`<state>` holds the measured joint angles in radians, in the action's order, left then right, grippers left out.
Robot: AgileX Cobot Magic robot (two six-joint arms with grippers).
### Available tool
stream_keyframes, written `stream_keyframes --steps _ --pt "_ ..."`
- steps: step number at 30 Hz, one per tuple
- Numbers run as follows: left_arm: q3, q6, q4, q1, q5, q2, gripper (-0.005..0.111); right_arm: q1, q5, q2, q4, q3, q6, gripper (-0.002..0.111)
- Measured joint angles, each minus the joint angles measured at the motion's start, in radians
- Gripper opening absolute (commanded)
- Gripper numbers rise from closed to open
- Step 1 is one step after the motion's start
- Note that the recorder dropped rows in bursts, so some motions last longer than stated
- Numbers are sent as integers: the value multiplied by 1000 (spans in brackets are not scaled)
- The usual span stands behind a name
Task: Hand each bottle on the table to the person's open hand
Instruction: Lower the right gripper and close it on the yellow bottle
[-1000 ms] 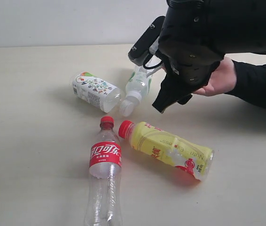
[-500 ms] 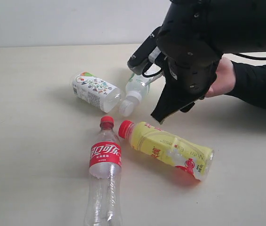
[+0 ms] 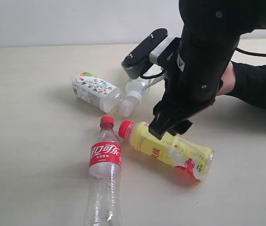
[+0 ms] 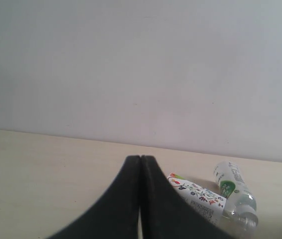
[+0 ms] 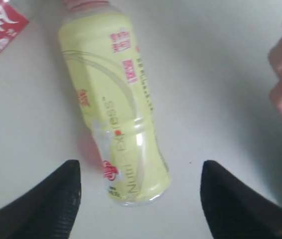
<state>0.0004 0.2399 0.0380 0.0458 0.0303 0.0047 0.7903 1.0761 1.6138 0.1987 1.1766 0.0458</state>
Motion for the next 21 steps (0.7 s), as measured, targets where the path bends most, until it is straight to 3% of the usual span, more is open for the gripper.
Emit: stream_keyframes --steps 21 --pt "0 0 0 0 0 0 0 0 -190 23 -5 -147 -87 79"
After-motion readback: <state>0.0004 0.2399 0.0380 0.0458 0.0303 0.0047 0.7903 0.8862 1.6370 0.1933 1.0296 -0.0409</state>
